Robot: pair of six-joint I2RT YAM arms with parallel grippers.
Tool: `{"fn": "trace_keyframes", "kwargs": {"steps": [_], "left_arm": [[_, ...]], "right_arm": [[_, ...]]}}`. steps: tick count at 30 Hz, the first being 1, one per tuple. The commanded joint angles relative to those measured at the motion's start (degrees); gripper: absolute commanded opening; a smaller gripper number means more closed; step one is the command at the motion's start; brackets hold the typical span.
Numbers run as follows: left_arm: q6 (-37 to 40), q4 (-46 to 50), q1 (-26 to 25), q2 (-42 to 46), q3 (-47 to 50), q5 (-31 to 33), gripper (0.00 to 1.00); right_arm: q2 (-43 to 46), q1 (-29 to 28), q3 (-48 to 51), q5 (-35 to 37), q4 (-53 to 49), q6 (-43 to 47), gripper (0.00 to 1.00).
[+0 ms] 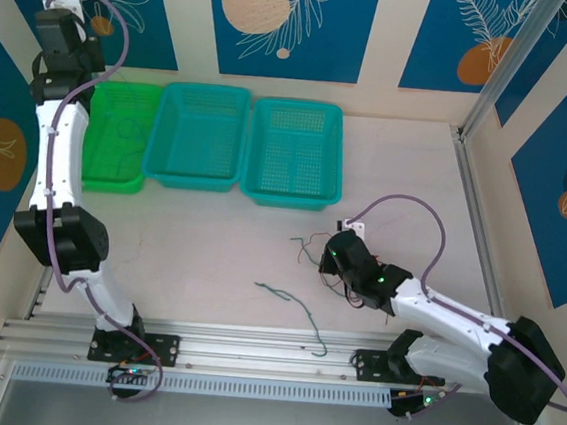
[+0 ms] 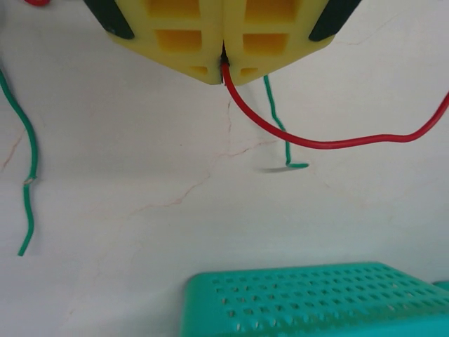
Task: Untangle the cables
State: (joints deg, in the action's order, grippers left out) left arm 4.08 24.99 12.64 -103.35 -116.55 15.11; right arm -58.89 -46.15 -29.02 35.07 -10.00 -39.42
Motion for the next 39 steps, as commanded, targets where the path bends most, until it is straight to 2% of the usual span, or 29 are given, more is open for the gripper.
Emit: {"fn": "trace_keyframes", "kwargs": {"steps": [1, 7, 8, 10, 12, 14, 19, 23, 25, 28, 30, 32, 33, 35, 37, 39], "left_arm": [[0.6, -2.5, 2.1, -2.0, 3.8, 1.3, 0.0], [-2.1, -3.5, 3.1, -5.4, 11.0, -1.5, 0.0], [-2.6, -3.6, 3.2, -6.0, 11.6, -1.8, 0.06], [-4.2, -3.6, 3.4, -6.1, 12.9, -3.0, 0.27], [-7.0, -5.4, 3.5, -3.9, 15.4, -5.9, 0.53], [-10.3, -7.5, 3.5, -0.6, 17.9, -9.9, 0.69], [-20.0, -9.8, 3.4, 8.1, 22.7, -20.6, 0.9], [-26.2, -9.7, 3.3, 13.4, 25.4, -29.4, 1.0], [-27.3, -6.6, 3.4, 13.6, 24.4, -30.2, 1.0], [-23.0, 2.6, 3.8, 7.9, 17.6, -27.8, 0.95], [-22.3, 6.3, 5.6, 2.2, 14.0, -26.5, 0.78], [-23.6, 9.4, 7.4, -3.2, 10.0, -27.9, 0.62], [-23.7, 10.8, 8.0, -5.8, 7.8, -28.9, 0.59], [-24.1, 15.7, 8.8, -11.6, 1.3, -30.8, 0.58], [-24.6, 25.8, 9.3, -18.8, -9.0, -33.5, 0.6], [-25.6, 32.6, 9.2, -23.1, -16.0, -35.0, 0.74]], "right_arm": [[4.3, -0.1, 2.1, 2.7, -3.7, -1.9, 0.0], [7.1, 0.2, 3.0, 3.1, -4.9, -3.1, 0.0], [7.0, 0.2, 2.9, 2.8, -5.2, -3.1, 0.0], [7.1, 0.1, 2.3, 2.1, -5.6, -3.1, 0.0], [7.4, 0.0, 2.0, 1.1, -5.4, -2.7, 0.0], [7.6, 0.0, 1.7, -0.1, -4.1, -1.2, 0.0], [6.2, 0.2, -1.0, -4.4, -0.6, 4.5, 0.0], [3.1, 0.8, -4.2, -6.8, -1.6, 6.4, 0.0], [1.7, 1.0, -5.2, -7.9, -2.1, 6.2, 0.0], [0.4, 1.1, -6.4, -9.4, -3.5, 5.6, 0.0], [0.2, 1.2, -6.8, -10.2, -4.1, 5.0, 0.0], [0.4, 1.1, -7.0, -10.7, -4.9, 4.3, 0.0], [0.7, 1.1, -7.1, -10.8, -5.6, 4.1, 0.0], [1.2, 1.1, -7.2, -10.8, -6.6, 3.4, 0.0], [1.5, 1.1, -7.3, -11.3, -6.6, 3.3, 0.0], [1.3, 1.1, -7.7, -11.6, -6.3, 4.1, 0.0]]}}
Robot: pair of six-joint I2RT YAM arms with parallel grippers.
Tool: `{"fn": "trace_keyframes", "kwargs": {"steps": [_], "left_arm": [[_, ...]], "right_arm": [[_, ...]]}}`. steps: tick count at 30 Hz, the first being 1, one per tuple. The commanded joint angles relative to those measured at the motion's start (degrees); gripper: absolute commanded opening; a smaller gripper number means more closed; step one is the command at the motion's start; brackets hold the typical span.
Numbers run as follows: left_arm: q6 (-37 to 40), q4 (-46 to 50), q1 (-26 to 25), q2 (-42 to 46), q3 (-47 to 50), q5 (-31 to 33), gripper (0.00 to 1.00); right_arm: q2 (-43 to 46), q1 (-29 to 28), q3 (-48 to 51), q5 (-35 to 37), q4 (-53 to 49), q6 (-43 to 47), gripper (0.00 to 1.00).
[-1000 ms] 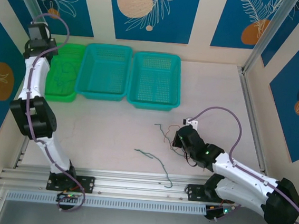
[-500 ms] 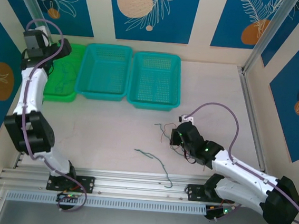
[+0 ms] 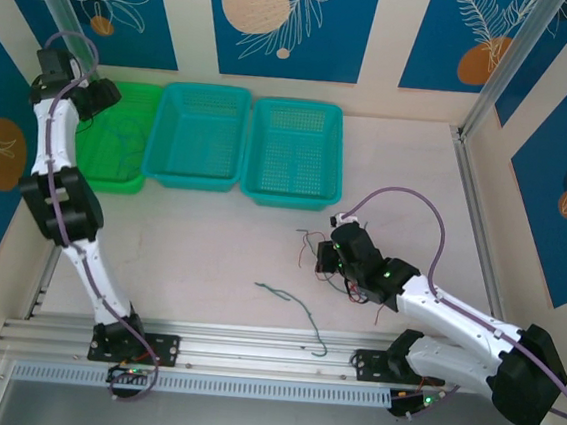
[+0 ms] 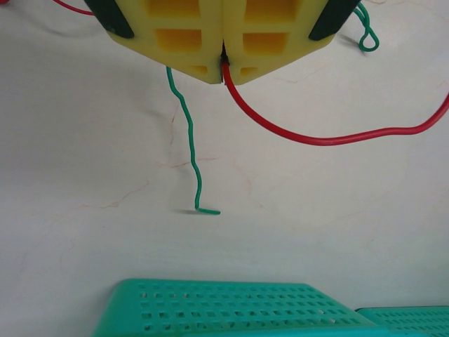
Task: Untangle the cables
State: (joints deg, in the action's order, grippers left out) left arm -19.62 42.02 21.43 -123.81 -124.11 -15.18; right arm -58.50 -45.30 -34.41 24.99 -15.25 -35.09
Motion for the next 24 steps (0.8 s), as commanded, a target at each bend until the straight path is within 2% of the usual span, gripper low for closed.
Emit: {"fn": "trace_keyframes", "kwargs": {"steps": [1, 3, 6, 8, 9, 10, 11, 12, 13, 14, 17, 18, 22, 24], "left_arm": [[-3.4, 16.8, 0.4, -3.2, -9.3, -4.1, 0.81], [-5.2, 18.4, 0.5, -2.7, -9.6, -0.6, 0.85], [-5.3, 20.9, 0.4, -1.9, -10.8, 8.5, 0.95], [-2.5, 22.7, -0.1, -1.9, -12.4, 16.3, 0.94], [-0.1, 22.9, -0.7, -2.1, -12.6, 21.4, 0.77], [3.1, 23.0, -1.2, -2.6, -12.7, 24.4, 0.43], [5.1, 23.8, -1.4, -3.7, -13.4, 25.0, 0.17], [6.7, 25.6, -1.4, -5.0, -14.7, 24.6, 0.09], [7.6, 26.9, -1.5, -5.9, -15.1, 24.3, 0.1], [7.7, 27.3, -1.6, -6.1, -14.7, 24.4, 0.16], [7.5, 27.1, -2.1, -4.8, -13.1, 21.4, 0.63], [7.4, 25.9, -2.6, -3.2, -11.8, 18.9, 0.71], [5.5, 19.7, -6.1, 6.3, -6.5, 12.2, 0.82], [4.1, 16.4, -9.0, 12.2, -3.5, 9.1, 0.84]], "right_arm": [[0.9, 0.2, -2.7, -1.2, -1.1, -0.1, 0.0], [0.8, 0.3, -3.3, -0.5, -1.6, -0.4, 0.0], [0.9, 0.2, -3.4, -0.8, -1.8, -1.2, 0.0], [1.4, 0.2, -3.2, -0.9, -2.1, -1.5, 0.0], [1.6, 0.3, -2.9, -0.8, -2.2, -1.6, 0.0], [2.0, 0.2, -2.7, -0.7, -2.3, -1.7, 0.0], [2.2, 0.2, -2.4, -0.5, -2.3, -1.7, 0.0], [2.5, 0.2, -2.2, -0.5, -2.3, -1.6, 0.0], [2.7, 0.2, -2.0, -0.4, -2.4, -1.5, 0.0], [3.0, 0.2, -1.8, -0.2, -2.5, -1.4, 0.0], [3.3, 0.2, -1.8, 0.0, -2.6, -1.2, 0.0], [3.3, 0.2, -1.9, -0.2, -2.5, -1.2, 0.0], [2.2, 0.2, -2.1, -3.0, 0.3, 0.3, 0.0], [0.2, 0.0, -2.8, -7.3, 3.8, 2.9, 0.0]]}}
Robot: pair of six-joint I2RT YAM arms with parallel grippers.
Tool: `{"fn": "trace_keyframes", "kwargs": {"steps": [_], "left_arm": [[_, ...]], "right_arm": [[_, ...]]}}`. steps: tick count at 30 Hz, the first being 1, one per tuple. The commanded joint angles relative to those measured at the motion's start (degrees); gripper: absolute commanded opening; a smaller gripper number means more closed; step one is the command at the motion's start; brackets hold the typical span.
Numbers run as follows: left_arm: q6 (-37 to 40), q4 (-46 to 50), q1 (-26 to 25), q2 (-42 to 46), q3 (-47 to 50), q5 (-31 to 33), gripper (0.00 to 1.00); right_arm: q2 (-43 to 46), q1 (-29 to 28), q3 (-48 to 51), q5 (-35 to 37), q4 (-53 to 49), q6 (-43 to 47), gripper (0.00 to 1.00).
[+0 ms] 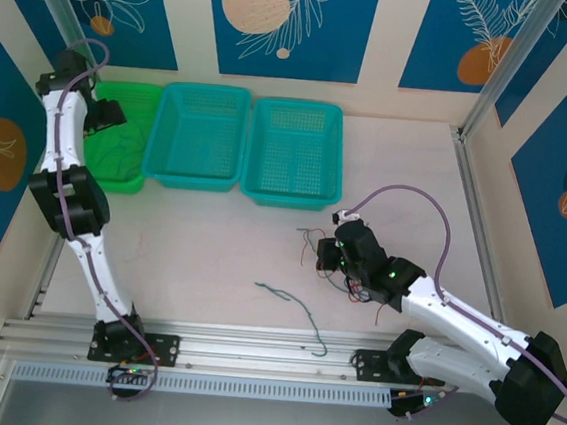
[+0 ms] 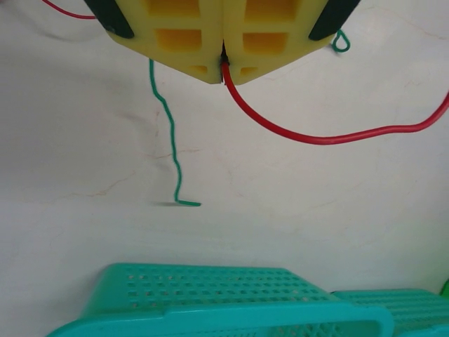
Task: Untangle the cables
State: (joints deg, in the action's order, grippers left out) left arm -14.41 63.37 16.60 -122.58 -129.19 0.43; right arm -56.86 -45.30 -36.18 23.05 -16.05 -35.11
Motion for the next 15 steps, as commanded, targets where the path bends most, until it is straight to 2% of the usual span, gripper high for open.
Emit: {"fn": "trace_keyframes", "kwargs": {"steps": [1, 6, 8, 10, 12, 14, 15], "left_arm": [[-1.9, -6.5, -5.5, 13.7, 3.3, -8.1, 0.85], [-3.7, -19.0, -15.0, 29.7, 18.5, -13.8, 0.87], [-5.2, -24.9, -18.5, 34.7, 25.3, -17.1, 0.86], [-7.2, -31.0, -21.7, 39.2, 31.7, -20.9, 0.86], [-7.7, -35.3, -25.4, 43.5, 36.9, -22.2, 0.86], [-5.4, -36.9, -29.2, 46.5, 39.7, -22.2, 0.86], [-3.2, -36.7, -31.4, 47.8, 40.5, -22.3, 0.86]], "right_arm": [[-2.7, -0.4, -1.4, -7.3, 6.2, 4.1, 0.0], [-14.0, -6.0, -7.7, -21.8, 13.0, 10.6, 0.0], [-17.8, -8.1, -10.3, -24.2, 14.9, 11.8, 0.01], [-21.2, -9.1, -13.6, -22.4, 14.9, 11.4, 0.14], [-23.3, -8.7, -17.1, -20.2, 12.2, 10.3, 0.36], [-22.4, -7.9, -17.8, -18.3, 10.6, 9.7, 0.48], [-21.1, -7.2, -17.3, -17.7, 9.8, 9.5, 0.5]]}}
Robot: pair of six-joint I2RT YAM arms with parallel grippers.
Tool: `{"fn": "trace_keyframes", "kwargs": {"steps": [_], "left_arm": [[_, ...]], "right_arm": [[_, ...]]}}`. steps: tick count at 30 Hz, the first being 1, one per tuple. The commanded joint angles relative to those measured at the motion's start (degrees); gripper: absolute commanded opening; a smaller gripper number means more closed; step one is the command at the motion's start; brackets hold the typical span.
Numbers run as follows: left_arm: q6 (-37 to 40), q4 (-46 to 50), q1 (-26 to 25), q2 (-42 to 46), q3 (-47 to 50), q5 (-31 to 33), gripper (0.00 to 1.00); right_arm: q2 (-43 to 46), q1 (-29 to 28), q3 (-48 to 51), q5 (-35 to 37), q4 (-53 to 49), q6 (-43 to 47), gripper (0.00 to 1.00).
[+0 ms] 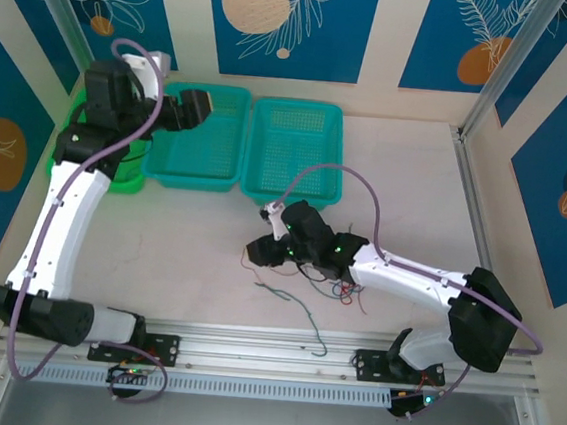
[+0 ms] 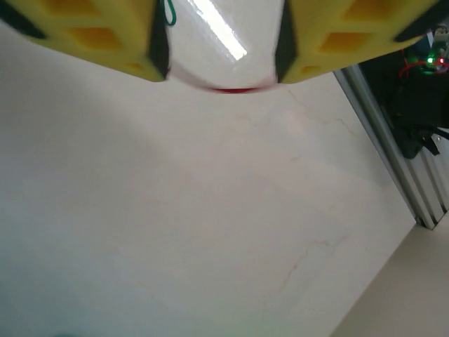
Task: Untangle the cables
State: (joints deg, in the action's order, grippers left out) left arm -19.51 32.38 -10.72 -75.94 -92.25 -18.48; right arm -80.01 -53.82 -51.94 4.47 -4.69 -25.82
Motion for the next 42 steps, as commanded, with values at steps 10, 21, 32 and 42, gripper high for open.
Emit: {"fn": "trace_keyframes", "kwargs": {"steps": [10, 21, 32, 42], "left_arm": [[14.3, -4.5, -25.6, 3.6, 15.2, -4.1, 0.84], [2.5, -18.2, -49.3, -17.1, 20.7, -1.7, 0.69], [7.2, -30.2, -53.1, -21.3, 26.2, 5.4, 0.68], [6.5, -32.1, -53.1, -21.3, 27.9, 6.1, 0.68]], "right_arm": [[27.5, 18.6, 12.5, 6.3, -19.3, -17.7, 0.45], [28.4, 35.0, 12.6, 0.1, -51.3, -29.2, 0.48], [25.4, 48.4, 23.4, -15.2, -40.8, -28.4, 0.18], [24.5, 48.5, 25.3, -15.8, -33.9, -29.9, 0.29]]}}
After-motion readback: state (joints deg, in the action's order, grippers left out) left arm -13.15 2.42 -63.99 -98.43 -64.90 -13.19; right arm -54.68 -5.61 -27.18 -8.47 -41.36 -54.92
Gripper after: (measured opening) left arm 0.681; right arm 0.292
